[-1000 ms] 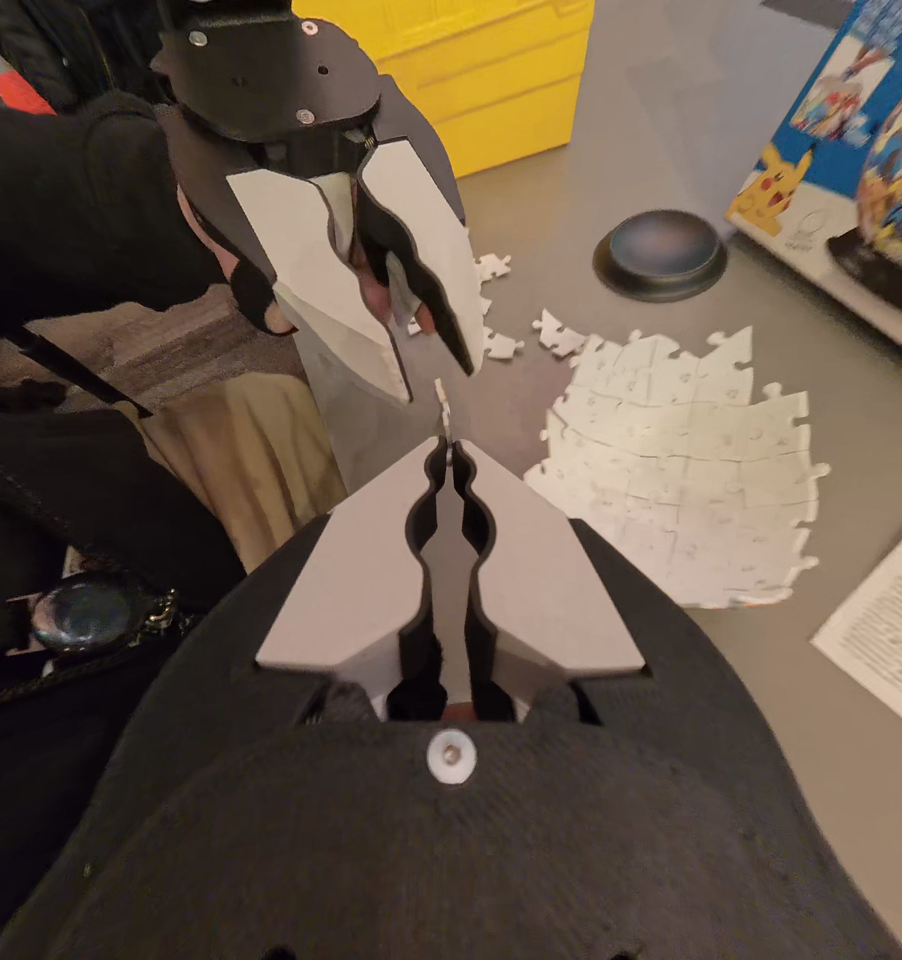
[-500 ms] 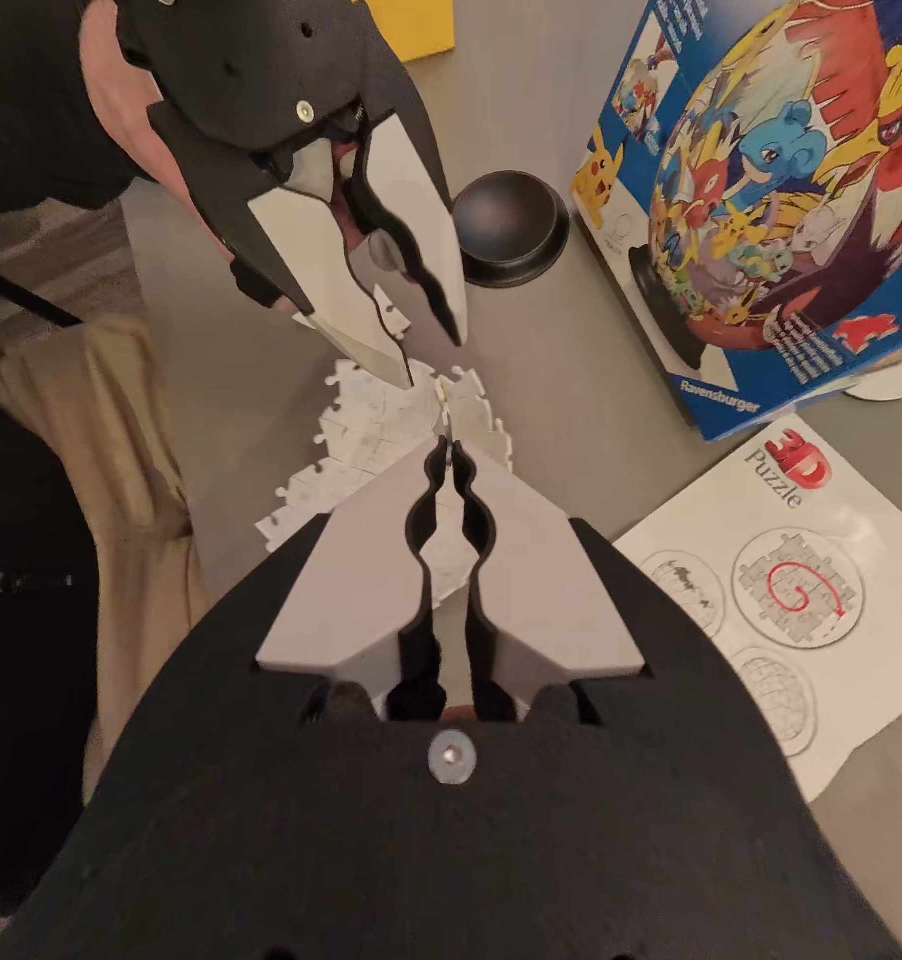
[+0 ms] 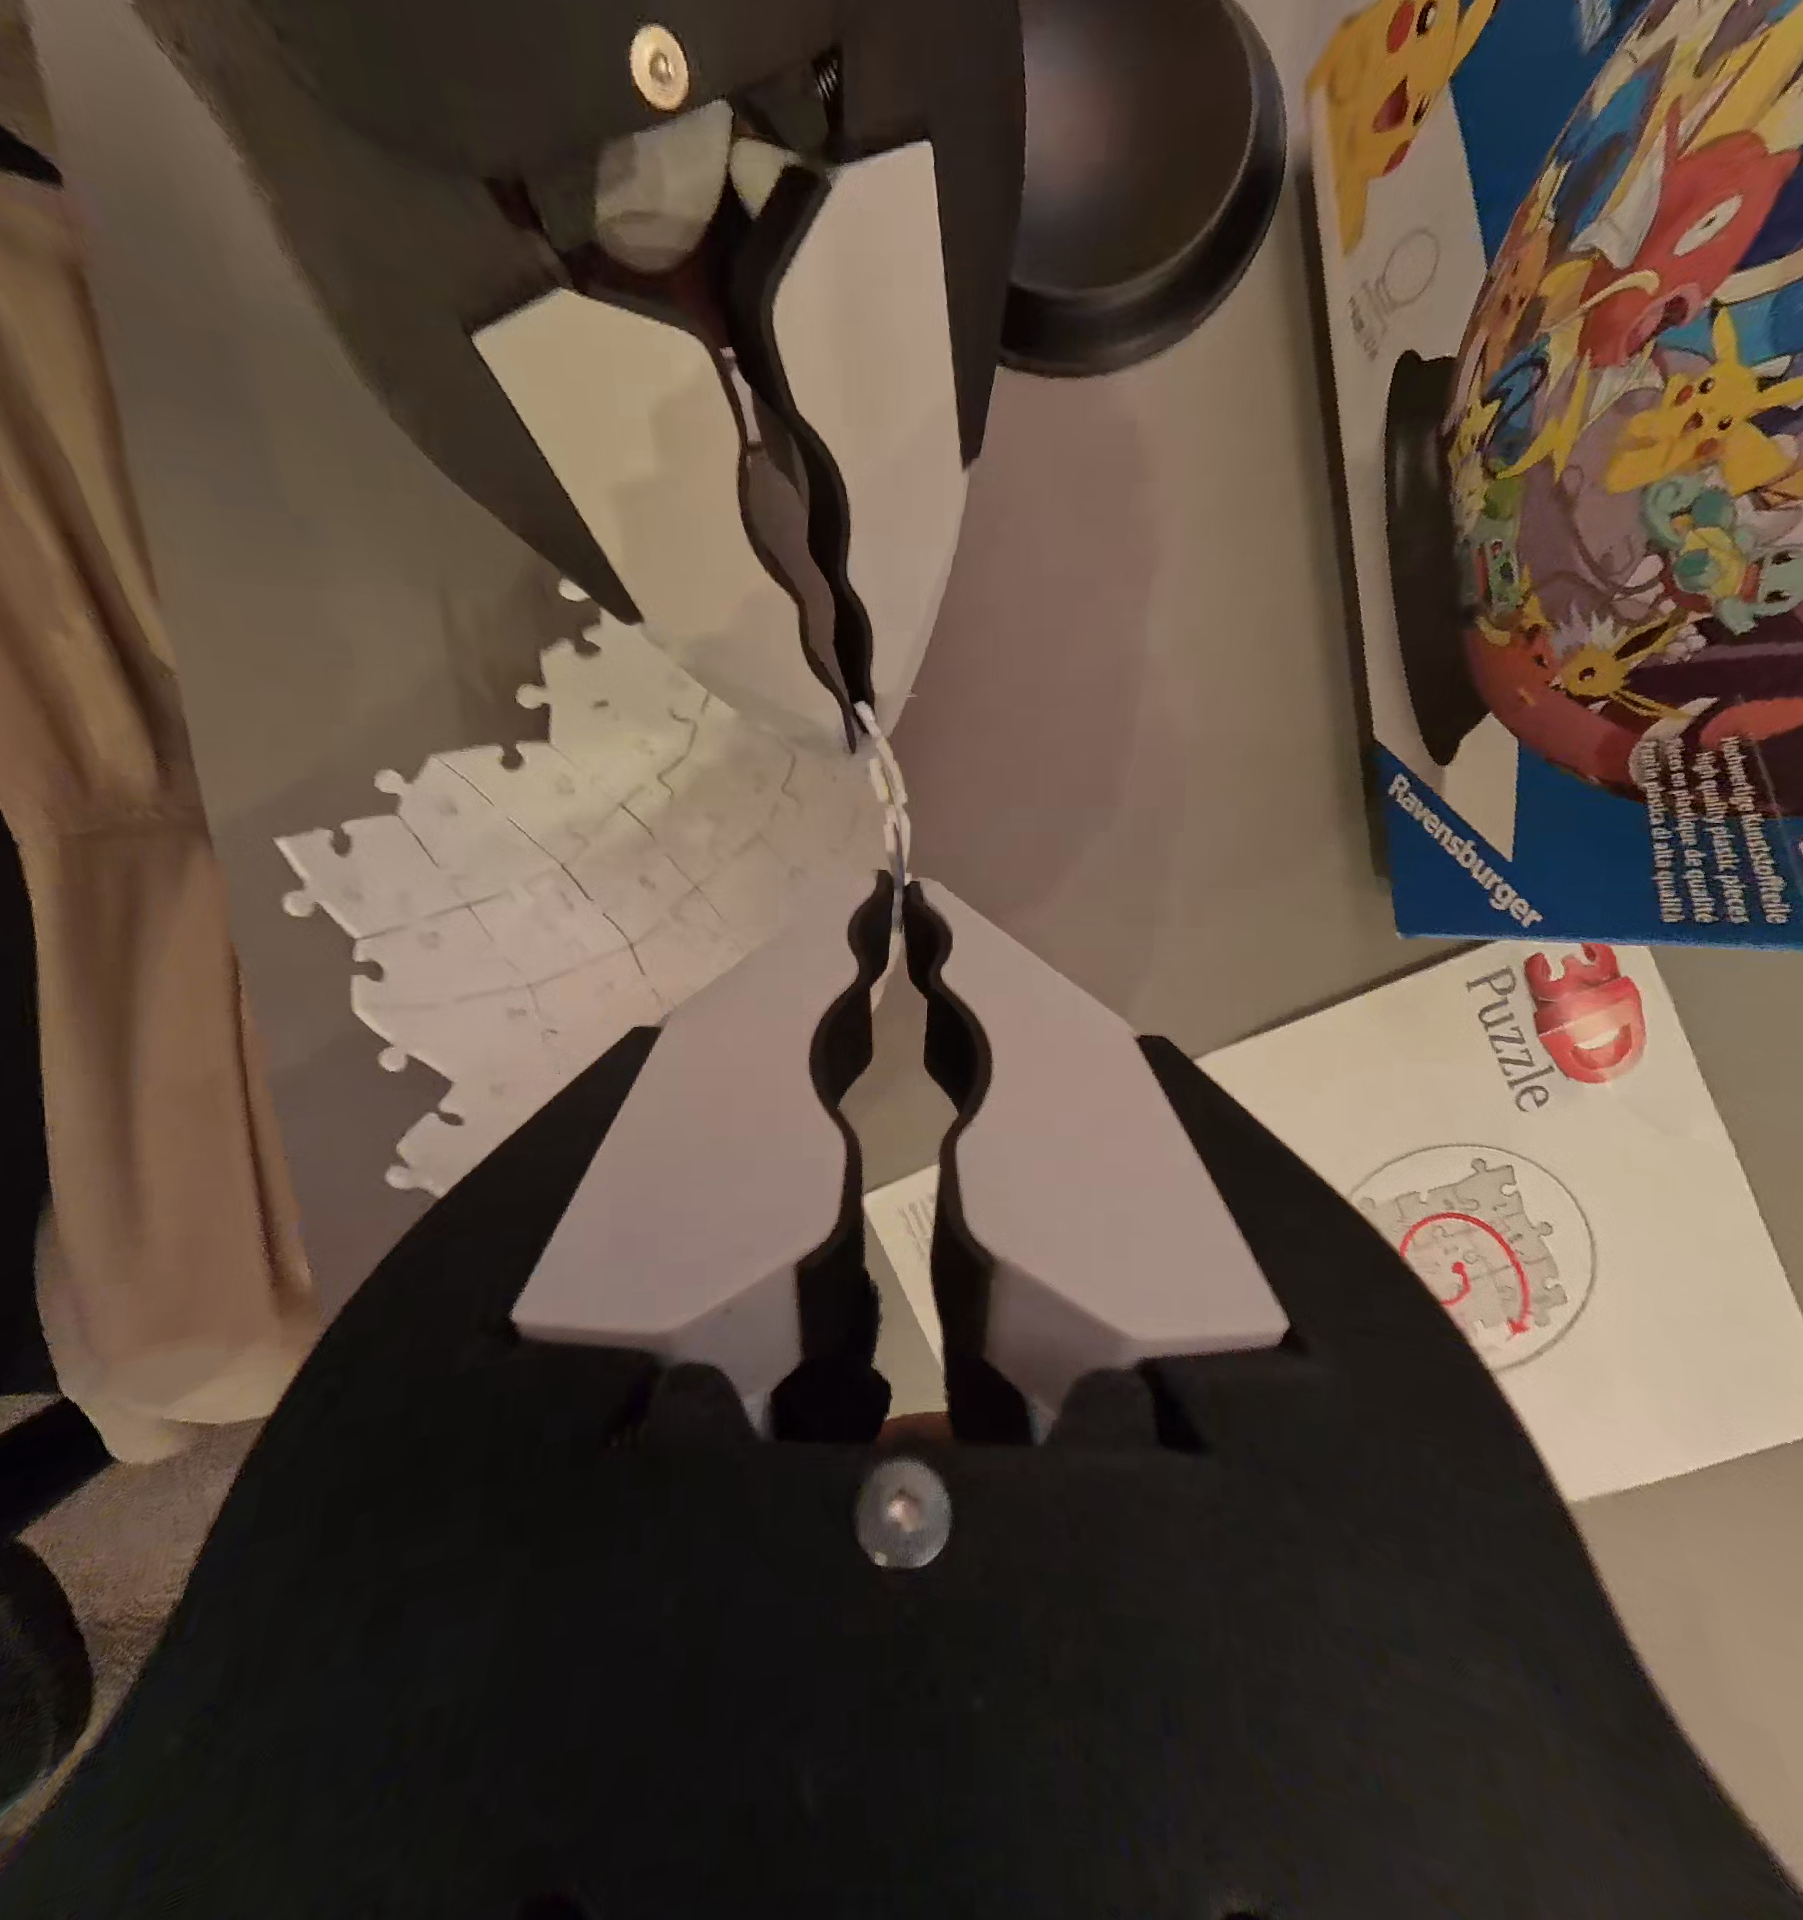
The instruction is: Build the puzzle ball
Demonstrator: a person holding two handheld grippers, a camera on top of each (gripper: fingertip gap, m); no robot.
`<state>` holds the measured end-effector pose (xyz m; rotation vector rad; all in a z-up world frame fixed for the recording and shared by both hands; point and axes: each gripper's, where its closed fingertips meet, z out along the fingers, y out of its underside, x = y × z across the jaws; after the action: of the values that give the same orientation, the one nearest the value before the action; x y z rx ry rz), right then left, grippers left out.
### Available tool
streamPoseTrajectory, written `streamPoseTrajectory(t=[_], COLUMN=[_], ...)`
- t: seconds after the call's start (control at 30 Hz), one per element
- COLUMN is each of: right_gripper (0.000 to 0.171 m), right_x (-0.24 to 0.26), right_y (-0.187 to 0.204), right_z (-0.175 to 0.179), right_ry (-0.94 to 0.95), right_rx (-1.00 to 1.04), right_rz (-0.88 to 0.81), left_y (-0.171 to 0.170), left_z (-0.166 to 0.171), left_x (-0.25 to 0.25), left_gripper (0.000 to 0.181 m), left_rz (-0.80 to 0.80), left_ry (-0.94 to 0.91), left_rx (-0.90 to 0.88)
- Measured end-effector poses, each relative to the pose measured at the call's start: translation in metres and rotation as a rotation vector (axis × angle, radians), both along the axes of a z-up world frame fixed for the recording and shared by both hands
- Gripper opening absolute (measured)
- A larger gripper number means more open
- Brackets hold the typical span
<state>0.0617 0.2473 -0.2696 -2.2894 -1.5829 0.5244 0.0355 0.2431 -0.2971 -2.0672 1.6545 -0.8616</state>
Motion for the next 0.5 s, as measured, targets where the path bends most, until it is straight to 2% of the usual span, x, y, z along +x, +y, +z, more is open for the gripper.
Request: streamPoseTrajectory(t=[0.33,0.5], right_gripper=[0.0,0.0], right_x=[0.009,0.016], right_y=[-0.001,0.0], right_z=[-0.008,-0.013], right_ry=[-0.112,-0.127], right_rx=[-0.045,-0.082], right_rz=[0.034,0.023], left_y=[0.0,-0.001], left_z=[-0.003,0.0], left_x=[0.009,0.016], left_gripper=[0.006,0.014], left_rz=[-0.073,-0.109], left_ry=[-0.004,-0.032], left_rx=[-0.051,-0.084])
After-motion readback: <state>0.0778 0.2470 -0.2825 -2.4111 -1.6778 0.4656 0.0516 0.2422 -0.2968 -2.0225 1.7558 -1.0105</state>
